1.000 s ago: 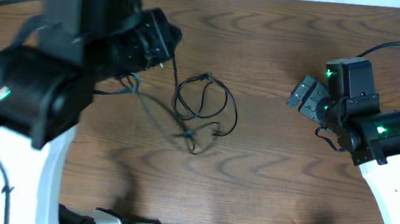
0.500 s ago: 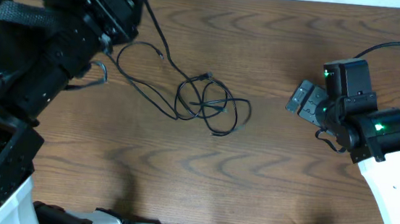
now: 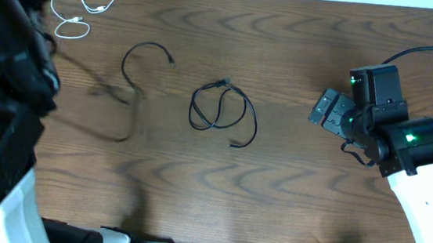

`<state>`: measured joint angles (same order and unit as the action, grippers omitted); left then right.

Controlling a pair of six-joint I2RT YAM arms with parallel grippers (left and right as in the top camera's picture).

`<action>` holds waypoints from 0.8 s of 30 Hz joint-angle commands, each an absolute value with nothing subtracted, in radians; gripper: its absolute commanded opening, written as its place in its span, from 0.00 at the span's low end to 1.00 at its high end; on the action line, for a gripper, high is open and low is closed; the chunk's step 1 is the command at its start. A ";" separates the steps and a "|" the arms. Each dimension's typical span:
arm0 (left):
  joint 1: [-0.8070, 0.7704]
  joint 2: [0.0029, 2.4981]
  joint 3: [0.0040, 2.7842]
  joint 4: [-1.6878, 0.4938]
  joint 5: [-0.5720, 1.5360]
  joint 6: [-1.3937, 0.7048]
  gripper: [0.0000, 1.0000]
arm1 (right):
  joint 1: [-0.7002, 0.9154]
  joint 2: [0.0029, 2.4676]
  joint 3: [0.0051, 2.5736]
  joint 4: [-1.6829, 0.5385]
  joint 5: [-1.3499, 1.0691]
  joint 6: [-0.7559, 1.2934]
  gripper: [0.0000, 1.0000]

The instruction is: Untangle cables

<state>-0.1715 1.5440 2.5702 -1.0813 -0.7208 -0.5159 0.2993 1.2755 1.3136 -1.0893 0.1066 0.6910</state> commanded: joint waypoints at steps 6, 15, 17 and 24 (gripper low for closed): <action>0.110 1.621 2.383 -1.023 -0.798 -0.581 0.08 | 0.295 1.279 1.327 -1.093 0.068 0.674 0.99; 0.345 1.837 2.283 -0.883 -0.239 -0.443 0.09 | 0.295 1.297 1.327 -1.092 0.068 0.671 0.99; 0.353 1.899 2.283 -0.867 -0.150 -0.397 0.09 | 0.295 1.307 1.327 -1.092 0.068 0.671 0.99; 0.356 2.022 2.283 -0.920 -0.135 -0.393 0.68 | 0.295 1.348 1.327 -1.092 0.059 0.672 0.99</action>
